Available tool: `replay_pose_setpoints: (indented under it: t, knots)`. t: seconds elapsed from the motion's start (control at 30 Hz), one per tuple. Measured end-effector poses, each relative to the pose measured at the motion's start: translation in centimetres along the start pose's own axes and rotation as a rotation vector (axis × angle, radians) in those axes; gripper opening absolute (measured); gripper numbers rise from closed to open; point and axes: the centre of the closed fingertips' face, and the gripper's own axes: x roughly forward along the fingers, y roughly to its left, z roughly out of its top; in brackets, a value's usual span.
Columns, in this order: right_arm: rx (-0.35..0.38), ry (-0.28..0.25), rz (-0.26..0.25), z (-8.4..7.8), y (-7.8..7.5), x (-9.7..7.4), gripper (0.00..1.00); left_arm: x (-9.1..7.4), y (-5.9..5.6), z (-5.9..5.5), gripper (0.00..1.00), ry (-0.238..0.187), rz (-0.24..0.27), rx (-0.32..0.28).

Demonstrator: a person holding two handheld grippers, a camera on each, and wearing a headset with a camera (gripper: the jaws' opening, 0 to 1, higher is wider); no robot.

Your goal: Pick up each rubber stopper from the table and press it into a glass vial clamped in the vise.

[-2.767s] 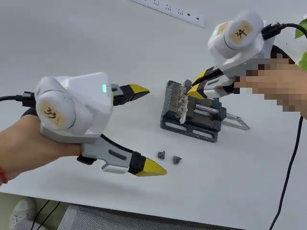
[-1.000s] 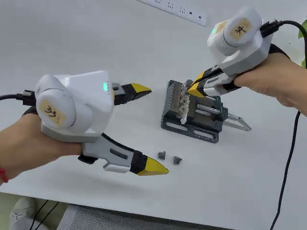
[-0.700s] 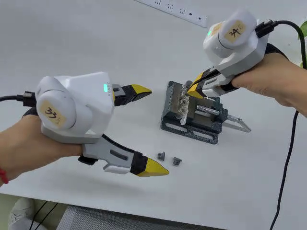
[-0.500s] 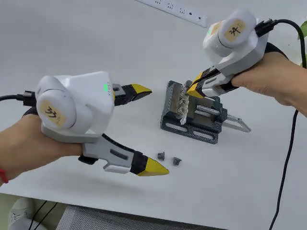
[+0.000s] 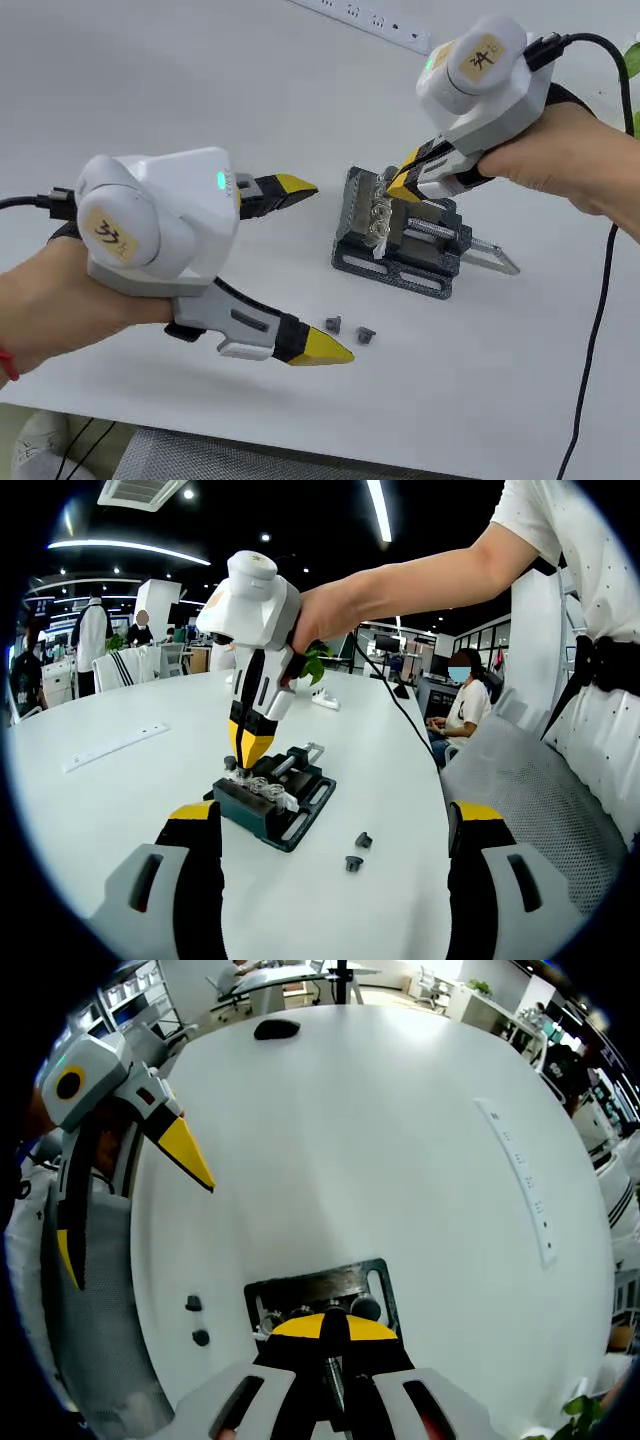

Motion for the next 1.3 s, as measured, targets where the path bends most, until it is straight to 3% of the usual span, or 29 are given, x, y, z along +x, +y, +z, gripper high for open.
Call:
replay_pose_setpoints:
  t: [0.6, 0.87, 1.1, 1.3]
  knots:
    - [-0.007, 0.028, 0.021, 0.23, -0.22, 0.32, 0.01, 0.23, 0.02, -0.13, 0.93, -0.001, -0.002, -0.001]
    - [-0.030, 0.055, -0.003, 0.14, -0.15, 0.30, 0.01, -0.20, 0.22, -0.23, 0.93, 0.000, 0.010, -0.007]
    - [0.035, -0.002, 0.014, -0.15, -0.16, 0.15, 0.00, -0.27, 0.19, -0.31, 0.93, 0.005, 0.012, -0.006]
    - [0.023, -0.020, 0.004, -0.12, 0.01, 0.10, 0.00, -0.23, 0.24, -0.08, 0.93, 0.006, 0.013, -0.005]
